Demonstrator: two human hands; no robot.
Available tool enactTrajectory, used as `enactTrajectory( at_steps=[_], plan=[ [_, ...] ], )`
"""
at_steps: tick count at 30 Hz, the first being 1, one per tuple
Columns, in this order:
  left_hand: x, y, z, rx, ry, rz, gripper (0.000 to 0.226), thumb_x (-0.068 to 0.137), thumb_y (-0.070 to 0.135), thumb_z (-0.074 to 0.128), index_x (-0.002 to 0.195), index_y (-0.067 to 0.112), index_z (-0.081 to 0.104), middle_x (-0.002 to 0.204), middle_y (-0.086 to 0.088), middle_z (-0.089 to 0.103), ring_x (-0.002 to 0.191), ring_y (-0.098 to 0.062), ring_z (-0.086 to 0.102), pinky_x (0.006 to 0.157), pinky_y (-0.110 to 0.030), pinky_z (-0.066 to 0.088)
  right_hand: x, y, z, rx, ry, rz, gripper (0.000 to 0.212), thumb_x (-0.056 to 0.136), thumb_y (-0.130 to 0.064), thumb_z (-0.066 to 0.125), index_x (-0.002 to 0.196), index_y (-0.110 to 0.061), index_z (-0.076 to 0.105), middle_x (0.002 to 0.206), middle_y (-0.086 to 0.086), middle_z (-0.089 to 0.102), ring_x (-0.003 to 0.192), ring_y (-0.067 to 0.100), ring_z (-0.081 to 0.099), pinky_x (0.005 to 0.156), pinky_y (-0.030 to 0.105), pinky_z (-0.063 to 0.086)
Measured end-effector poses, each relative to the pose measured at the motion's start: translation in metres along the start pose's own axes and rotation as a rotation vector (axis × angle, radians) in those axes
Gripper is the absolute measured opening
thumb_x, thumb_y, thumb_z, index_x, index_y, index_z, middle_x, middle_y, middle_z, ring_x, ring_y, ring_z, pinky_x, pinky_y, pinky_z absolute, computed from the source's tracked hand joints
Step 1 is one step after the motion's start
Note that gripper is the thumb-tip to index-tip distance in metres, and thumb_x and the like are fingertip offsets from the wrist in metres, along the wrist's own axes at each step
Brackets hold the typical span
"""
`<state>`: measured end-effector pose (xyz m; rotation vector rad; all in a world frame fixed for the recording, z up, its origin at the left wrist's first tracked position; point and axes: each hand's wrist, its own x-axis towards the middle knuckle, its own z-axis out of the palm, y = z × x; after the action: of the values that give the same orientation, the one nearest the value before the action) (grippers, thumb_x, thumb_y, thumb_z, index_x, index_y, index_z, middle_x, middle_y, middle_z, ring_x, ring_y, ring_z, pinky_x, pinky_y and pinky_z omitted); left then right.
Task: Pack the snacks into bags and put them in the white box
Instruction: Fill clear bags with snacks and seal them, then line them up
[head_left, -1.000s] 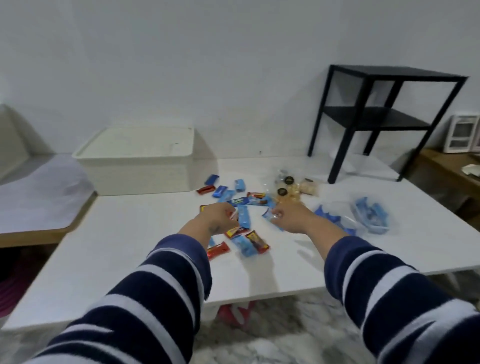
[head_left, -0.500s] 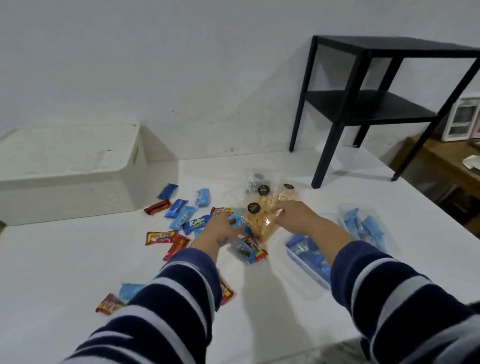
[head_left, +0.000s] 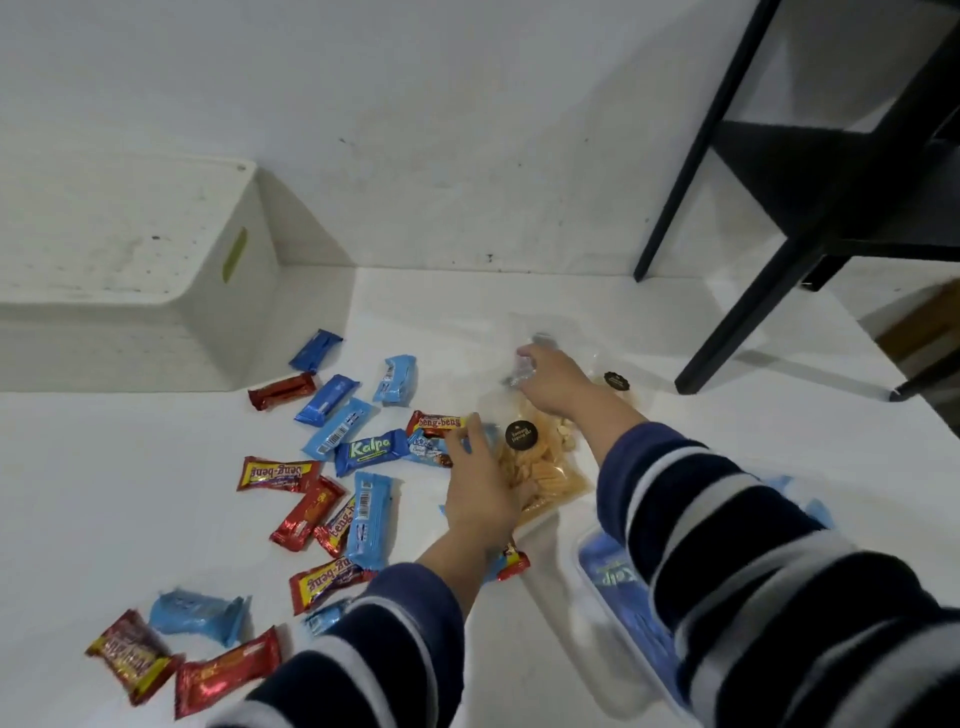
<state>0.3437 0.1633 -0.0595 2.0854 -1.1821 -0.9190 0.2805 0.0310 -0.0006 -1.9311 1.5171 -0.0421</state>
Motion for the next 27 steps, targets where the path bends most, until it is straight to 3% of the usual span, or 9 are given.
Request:
enactTrajectory(
  at_steps=[5,9,13,16,19,23,27],
  plan=[
    [-0.005,0.003,0.002,-0.069,-0.032,0.016,0.088,0.079,0.014,0.074,0.148,0.024,0.02,0.152,-0.004,0.016,0.135,-0.026,0.035,0.107,-0.037,0.038,0.019,0.014,-0.003,0.041,-0.01,-0.009,0.048,0.096,-0.013,0.047,0.143,-0.015,0.038,0.148,0.008,0.04,0.127,0.029,0.048,0.105,0.041,0.044],
    [-0.011,0.006,0.003,-0.107,-0.039,0.034,0.086,0.076,0.005,0.075,0.146,0.028,0.03,0.151,0.0,0.019,0.133,-0.021,0.036,0.109,-0.034,0.039,0.016,0.036,-0.02,0.2,0.064,-0.038,0.026,0.092,-0.005,0.049,0.106,-0.023,0.061,0.14,-0.007,0.048,0.102,0.02,0.059,0.085,0.039,0.057],
    [-0.015,0.016,0.015,-0.055,-0.045,0.082,0.085,0.075,0.004,0.075,0.146,0.023,0.032,0.147,-0.007,0.029,0.133,-0.024,0.039,0.106,-0.022,0.03,-0.004,0.061,-0.045,0.245,0.071,-0.061,0.02,0.094,-0.012,0.051,0.081,-0.024,0.06,0.103,0.007,0.065,0.081,0.03,0.068,0.075,0.045,0.06],
    [-0.019,0.025,0.029,-0.062,-0.038,0.078,0.094,0.071,0.011,0.082,0.147,0.024,0.029,0.147,-0.005,0.029,0.132,-0.022,0.038,0.108,-0.024,0.028,-0.012,0.082,-0.058,0.295,0.044,-0.053,0.013,0.092,-0.011,0.055,0.087,-0.016,0.065,0.087,0.011,0.068,0.075,0.036,0.071,0.073,0.052,0.059],
    [-0.021,0.029,0.042,-0.049,-0.021,0.09,0.097,0.069,0.006,0.081,0.148,0.025,0.027,0.147,-0.003,0.029,0.133,-0.02,0.037,0.102,-0.019,0.027,-0.017,0.096,-0.068,0.207,0.043,-0.105,0.01,0.091,-0.007,0.058,0.087,-0.012,0.066,0.094,0.011,0.069,0.069,0.024,0.068,0.076,0.039,0.059],
    [-0.018,0.028,0.042,0.044,-0.028,0.132,0.096,0.071,0.004,0.078,0.148,0.028,0.025,0.146,-0.006,0.029,0.131,-0.025,0.039,0.104,-0.028,0.032,-0.018,0.103,-0.081,0.043,0.022,-0.205,0.014,0.091,-0.011,0.061,0.095,-0.007,0.073,0.103,0.005,0.07,0.084,0.013,0.059,0.075,0.023,0.042],
    [-0.018,0.022,0.043,0.077,-0.031,0.128,0.092,0.074,0.006,0.076,0.146,0.035,0.026,0.144,-0.003,0.03,0.127,-0.025,0.044,0.104,-0.033,0.038,-0.018,0.107,-0.085,0.009,-0.008,-0.209,0.019,0.092,-0.012,0.058,0.104,-0.005,0.072,0.114,0.008,0.069,0.098,0.017,0.059,0.079,0.023,0.039]
  ],
)
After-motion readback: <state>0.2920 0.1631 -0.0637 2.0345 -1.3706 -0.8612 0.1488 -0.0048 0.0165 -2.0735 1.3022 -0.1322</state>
